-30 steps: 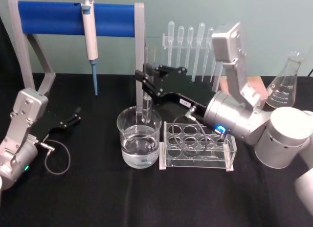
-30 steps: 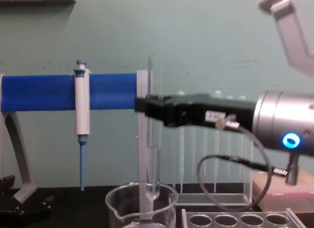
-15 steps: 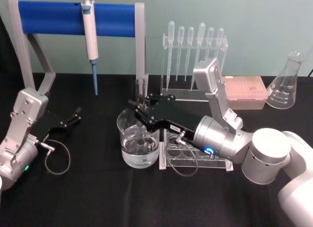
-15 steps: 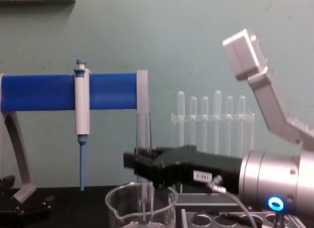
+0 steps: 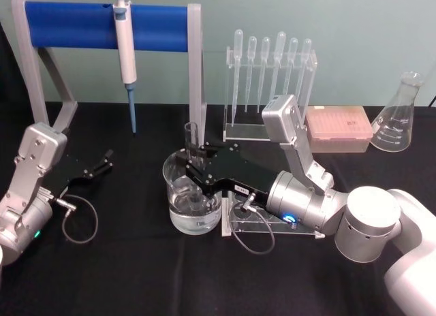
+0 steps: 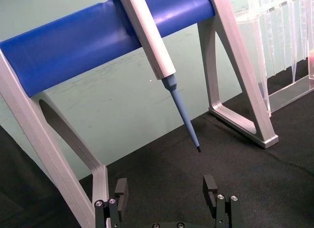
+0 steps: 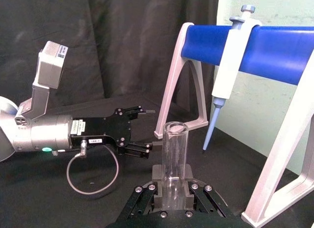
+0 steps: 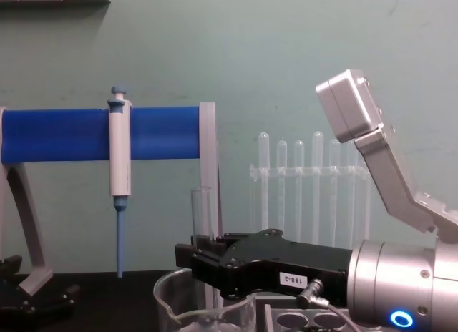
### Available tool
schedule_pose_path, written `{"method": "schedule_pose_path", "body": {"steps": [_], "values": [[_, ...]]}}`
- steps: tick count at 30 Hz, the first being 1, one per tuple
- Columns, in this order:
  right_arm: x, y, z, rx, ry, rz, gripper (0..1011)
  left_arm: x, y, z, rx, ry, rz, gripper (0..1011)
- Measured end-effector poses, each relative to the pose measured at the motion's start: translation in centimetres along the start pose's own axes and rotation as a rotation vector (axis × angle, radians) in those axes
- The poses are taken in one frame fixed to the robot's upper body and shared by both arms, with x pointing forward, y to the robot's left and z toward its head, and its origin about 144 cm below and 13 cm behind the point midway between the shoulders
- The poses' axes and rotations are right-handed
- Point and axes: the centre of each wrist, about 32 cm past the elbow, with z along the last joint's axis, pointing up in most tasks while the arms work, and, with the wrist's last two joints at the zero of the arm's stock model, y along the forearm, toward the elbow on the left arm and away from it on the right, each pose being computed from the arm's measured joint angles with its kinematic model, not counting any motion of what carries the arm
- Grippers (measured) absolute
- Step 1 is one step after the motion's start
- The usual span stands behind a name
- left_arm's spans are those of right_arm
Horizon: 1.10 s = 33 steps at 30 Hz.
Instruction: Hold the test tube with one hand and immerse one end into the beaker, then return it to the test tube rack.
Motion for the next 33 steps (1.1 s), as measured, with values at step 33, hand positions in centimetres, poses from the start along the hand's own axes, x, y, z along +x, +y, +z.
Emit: {"method": "schedule_pose_path", "body": {"steps": [33], "values": [[0.04,-0.02,0.1,0.002,0.005,-0.003,225,0.0,0.0,0.0,0.0,0.0,0.0,1000]]}}
